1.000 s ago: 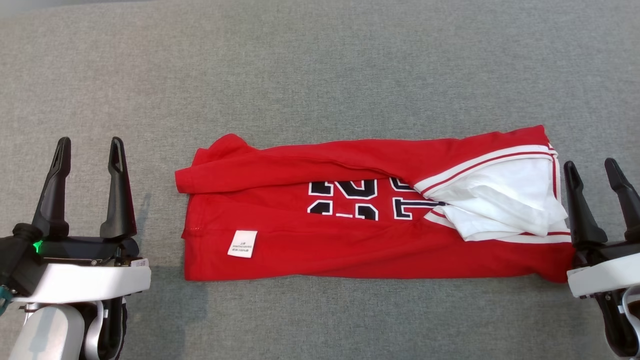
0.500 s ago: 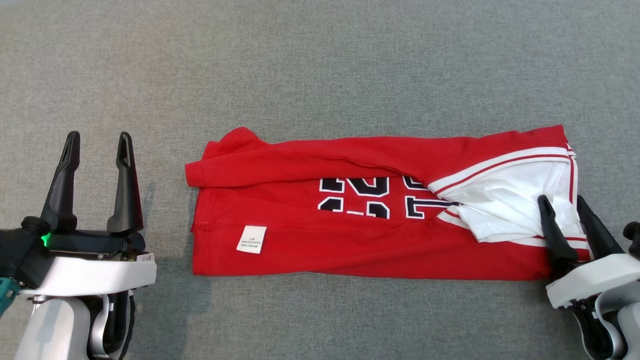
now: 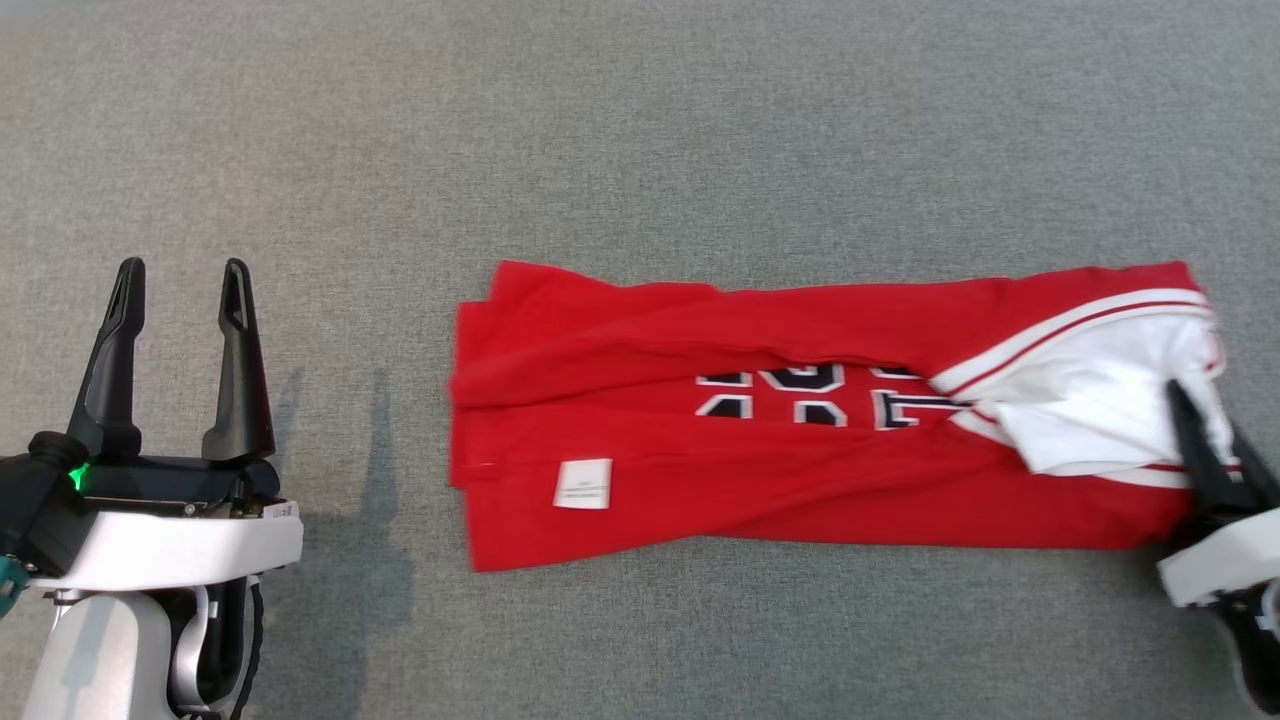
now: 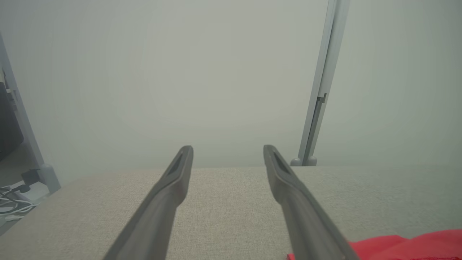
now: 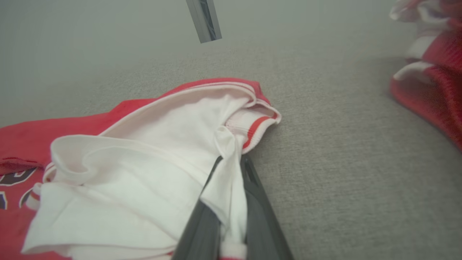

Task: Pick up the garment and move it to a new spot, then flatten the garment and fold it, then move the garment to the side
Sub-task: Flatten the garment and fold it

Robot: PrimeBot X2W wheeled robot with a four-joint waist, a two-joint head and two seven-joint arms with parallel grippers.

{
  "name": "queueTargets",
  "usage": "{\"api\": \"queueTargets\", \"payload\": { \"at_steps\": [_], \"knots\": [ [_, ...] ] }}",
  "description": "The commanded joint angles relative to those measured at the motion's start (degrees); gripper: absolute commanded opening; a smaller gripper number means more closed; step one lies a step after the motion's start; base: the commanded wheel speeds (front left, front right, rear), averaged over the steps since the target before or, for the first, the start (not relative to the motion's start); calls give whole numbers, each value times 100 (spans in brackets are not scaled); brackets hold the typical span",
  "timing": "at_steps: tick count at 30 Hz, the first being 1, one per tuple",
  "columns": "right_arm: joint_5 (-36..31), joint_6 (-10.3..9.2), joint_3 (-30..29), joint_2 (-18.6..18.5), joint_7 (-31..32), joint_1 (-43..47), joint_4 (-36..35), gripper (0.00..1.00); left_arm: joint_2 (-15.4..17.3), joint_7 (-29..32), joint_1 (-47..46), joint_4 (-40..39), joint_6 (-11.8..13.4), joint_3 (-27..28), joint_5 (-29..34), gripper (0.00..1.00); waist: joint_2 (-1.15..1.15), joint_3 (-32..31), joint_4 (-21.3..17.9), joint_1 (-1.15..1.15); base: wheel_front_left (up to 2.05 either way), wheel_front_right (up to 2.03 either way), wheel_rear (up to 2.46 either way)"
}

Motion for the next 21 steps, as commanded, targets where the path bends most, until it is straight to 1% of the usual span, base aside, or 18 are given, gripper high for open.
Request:
{"api": "queueTargets", "payload": {
  "at_steps": [1,4,6,12,15,18,19,21],
  "knots": [
    [-4,-26,-146,-118,-79,60,-38,0,12,-16,33,-5,-20,49,44,100,0,-14,-24,0,0,0,0],
    [-42,-17,-463,-265,-147,220,-159,0,-25,-16,53,-9,-46,88,66,100,0,-41,-73,0,0,0,0],
    [-82,-17,-567,-324,-138,289,-240,0,-50,-16,36,-19,-67,109,92,100,0,-42,-101,0,0,0,0],
    [-118,-16,-517,-262,-24,233,-675,0,-92,-16,-30,-6,-133,158,146,100,0,-20,-165,0,0,0,0],
    [-208,-16,-399,-183,32,159,-1201,0,-102,-16,-43,-2,-147,201,165,100,0,-21,-195,0,0,0,0],
    [-381,-16,-204,-45,172,88,-1925,0,-116,-17,-31,11,-159,231,198,100,0,-41,-218,0,0,0,0],
    [-496,-16,-57,48,338,23,-2401,0,-122,-17,-27,24,-170,232,202,100,0,-54,-221,0,0,0,0],
    [-589,-16,158,204,550,-40,-2830,0,-131,-17,-43,31,-186,232,219,100,0,-66,-210,0,0,0,0]
  ]
}}
